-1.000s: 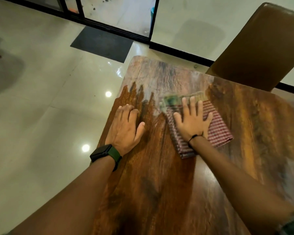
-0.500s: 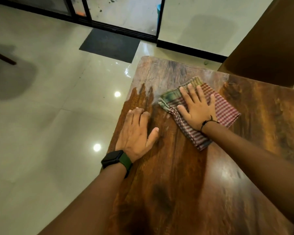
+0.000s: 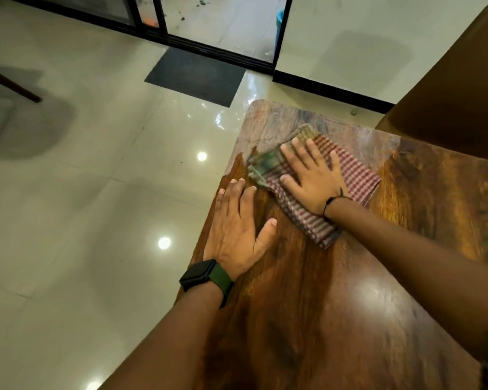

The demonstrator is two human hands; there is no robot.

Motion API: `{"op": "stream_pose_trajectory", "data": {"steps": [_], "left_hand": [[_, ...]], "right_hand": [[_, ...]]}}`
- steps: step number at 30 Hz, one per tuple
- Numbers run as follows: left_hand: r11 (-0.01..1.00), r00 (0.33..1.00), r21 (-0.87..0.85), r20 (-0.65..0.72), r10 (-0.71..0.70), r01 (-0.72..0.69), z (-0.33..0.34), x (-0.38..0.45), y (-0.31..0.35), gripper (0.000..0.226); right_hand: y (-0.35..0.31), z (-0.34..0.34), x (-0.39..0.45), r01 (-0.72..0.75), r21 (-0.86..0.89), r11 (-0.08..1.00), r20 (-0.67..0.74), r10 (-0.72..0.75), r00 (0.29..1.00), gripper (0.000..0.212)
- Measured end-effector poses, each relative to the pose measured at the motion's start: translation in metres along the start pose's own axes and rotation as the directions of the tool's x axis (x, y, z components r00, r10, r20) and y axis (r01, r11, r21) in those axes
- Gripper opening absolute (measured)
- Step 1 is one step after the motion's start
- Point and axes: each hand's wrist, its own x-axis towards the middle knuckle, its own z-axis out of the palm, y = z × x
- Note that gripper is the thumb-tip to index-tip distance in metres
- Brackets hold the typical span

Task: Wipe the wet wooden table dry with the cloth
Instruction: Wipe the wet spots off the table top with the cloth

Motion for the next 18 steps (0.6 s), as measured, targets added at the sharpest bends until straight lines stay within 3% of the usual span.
{"op": "stream_pose_trajectory", "data": {"steps": [4,8,12,18], "left_hand": [[0.999,0.999,-0.033,-0.028,-0.016,0.015,-0.002,-0.001,-0.001,0.073],[0.998,0.998,-0.016,-0.031,-0.057,0.056,-0.003,0.000,-0.001,0.079],[0.999,1.000,0.049,-0.016,-0.019,0.019,0.000,0.004,-0.002,0.079],[1.000,0.998,-0.014,-0.067,-0.010,0.009,0.003,0.004,-0.005,0.075]], "right_hand": [[-0.014,-0.004,0.005,-0.108,-0.017,0.994,0.041,0.109,0.993,0.061],[-0.064,0.012,-0.039,0.245,-0.150,0.958,0.109,-0.231,0.967,0.067],[-0.054,0.010,-0.020,0.393,-0.118,0.912,0.118,-0.380,0.917,0.063],[-0.023,-0.005,0.080,0.237,-0.053,0.970,0.047,-0.234,0.971,0.064]]}}
